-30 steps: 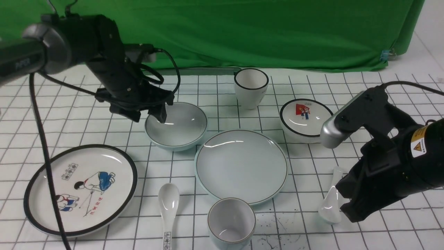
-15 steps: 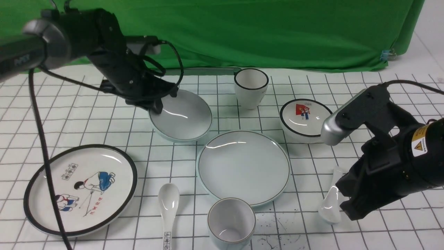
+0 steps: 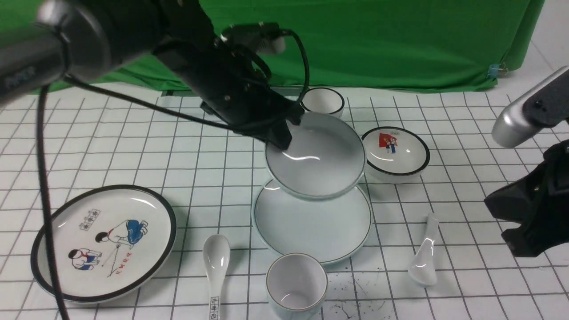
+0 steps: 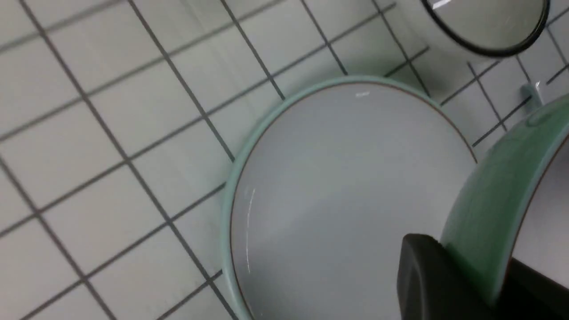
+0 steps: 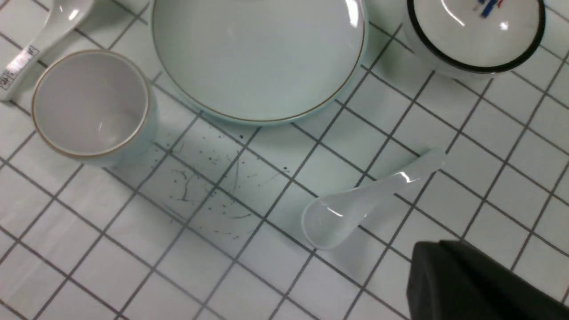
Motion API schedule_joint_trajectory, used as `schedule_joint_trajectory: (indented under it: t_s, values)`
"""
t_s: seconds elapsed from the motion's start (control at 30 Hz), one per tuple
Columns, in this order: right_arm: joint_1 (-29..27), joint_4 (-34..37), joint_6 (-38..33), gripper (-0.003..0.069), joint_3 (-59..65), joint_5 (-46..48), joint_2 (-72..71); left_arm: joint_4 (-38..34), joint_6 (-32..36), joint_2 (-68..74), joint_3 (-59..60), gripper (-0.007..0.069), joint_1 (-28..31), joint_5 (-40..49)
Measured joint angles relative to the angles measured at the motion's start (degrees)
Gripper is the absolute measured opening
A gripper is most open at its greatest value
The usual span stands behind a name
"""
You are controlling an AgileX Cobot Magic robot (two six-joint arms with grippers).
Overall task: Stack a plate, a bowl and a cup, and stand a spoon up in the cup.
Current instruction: Use the left arm to put the blue rice bowl into the blue large plate in the middle
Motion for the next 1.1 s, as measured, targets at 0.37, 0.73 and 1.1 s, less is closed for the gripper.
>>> schedule_joint_trajectory:
  t_s: [0.37, 0.73, 1.1]
  values:
    - [-0.3, 0.0, -0.1, 0.0015, 0.0, 0.1, -0.3, -1.5, 0.3, 9.4, 0.3, -0.0004, -0.1, -4.7]
    - [-0.3, 0.0, -0.1, 0.0015, 0.0, -2.4, -0.3, -2.7, 1.8, 11.5, 0.2, 0.0017, -0.1, -4.8]
    - [-0.3, 0.0, -0.1, 0.0108, -2.0, -2.0, -0.2, 2.4, -0.6, 7.7, -9.5, 0.0448, 0.0, 4.1]
